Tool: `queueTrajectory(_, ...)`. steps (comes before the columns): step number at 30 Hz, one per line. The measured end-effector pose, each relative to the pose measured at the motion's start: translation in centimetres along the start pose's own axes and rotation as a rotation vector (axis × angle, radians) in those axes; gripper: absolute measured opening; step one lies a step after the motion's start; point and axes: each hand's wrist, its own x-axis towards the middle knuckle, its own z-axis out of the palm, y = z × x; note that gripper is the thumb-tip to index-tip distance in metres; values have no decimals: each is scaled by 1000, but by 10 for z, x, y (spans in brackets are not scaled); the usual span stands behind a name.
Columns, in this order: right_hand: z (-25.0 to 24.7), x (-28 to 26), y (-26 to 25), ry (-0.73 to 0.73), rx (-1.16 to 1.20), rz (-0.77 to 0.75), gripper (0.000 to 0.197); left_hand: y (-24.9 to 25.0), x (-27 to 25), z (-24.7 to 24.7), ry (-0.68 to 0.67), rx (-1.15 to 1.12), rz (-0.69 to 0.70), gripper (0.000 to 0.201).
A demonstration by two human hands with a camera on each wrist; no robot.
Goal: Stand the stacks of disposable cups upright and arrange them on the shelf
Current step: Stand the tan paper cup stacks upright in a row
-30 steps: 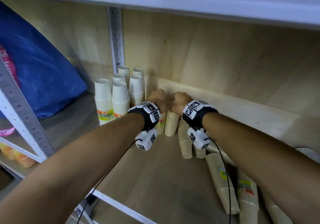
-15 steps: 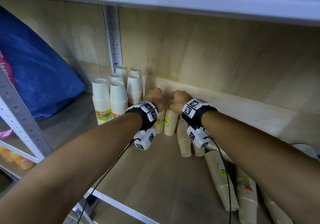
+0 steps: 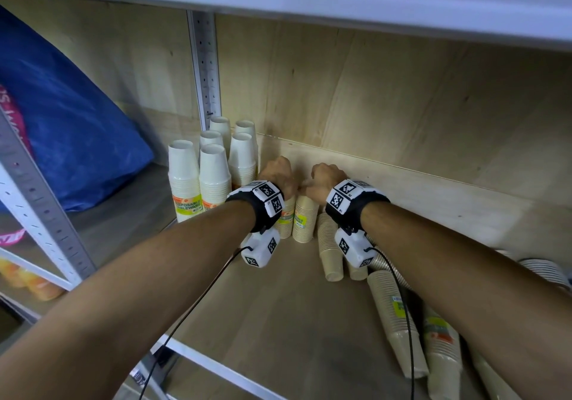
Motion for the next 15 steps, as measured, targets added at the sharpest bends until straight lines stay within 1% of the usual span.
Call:
queueTrajectory(5,1,-2,-3,-22,10,-10,35,1,-4,0,9,4,34,14)
queueTrajectory(10,-2,-11,-1,12,34,-4,41,2,-8,-3,14,-35,45,32)
queueTrajectory(13,-11,-20,3,33,29,12,44,7,-14,-9,34,-25,123,33)
queueTrajectory(15,-19,-29,7,38,8,24,46,12,-20,-17,48,-29,206,32)
